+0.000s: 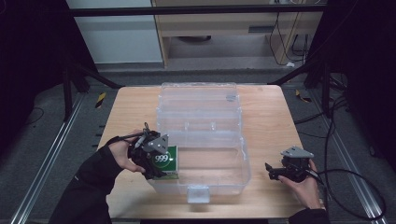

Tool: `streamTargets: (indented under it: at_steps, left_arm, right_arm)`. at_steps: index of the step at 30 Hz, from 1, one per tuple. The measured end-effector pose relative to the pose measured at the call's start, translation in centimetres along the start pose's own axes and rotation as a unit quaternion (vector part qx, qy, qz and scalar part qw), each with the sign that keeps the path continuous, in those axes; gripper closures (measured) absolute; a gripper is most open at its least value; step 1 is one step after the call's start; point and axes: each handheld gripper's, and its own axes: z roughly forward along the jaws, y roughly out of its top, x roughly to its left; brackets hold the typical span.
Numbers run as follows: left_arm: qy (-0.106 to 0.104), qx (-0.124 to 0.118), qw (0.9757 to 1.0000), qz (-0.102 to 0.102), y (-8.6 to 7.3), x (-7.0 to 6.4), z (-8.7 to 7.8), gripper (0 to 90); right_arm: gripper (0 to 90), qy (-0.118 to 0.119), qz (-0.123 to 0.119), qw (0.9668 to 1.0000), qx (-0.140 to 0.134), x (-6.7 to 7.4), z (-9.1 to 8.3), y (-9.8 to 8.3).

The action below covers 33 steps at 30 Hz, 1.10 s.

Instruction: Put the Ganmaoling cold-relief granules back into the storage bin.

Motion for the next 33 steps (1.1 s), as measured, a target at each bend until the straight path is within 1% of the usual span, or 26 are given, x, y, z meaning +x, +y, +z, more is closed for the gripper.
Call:
streamTargets:
  at_steps: [6,16,29,33]
  left_arm:
    - [-0.005,0.005,1.0,0.003,-0.2,0.0,1.1,14.9]
    - [-0.01,0.012,0.9999,0.0,-0.8,0.1,2.8,14.9]
    - [-0.009,0.023,0.9997,-0.004,-1.2,0.1,4.3,14.1]
    - [-0.008,0.02,0.9997,-0.007,-1.4,0.0,4.7,13.6]
  right_arm:
    - [1.0,0.001,-0.001,1.0,0.002,0.1,0.0,0.0]
    - [1.0,0.001,-0.003,1.0,0.004,0.1,0.2,-0.1]
    - [1.0,0.001,-0.003,1.0,0.005,0.1,0.2,-0.1]
    - [1.0,0.002,-0.004,1.0,0.007,0.1,0.2,-0.1]
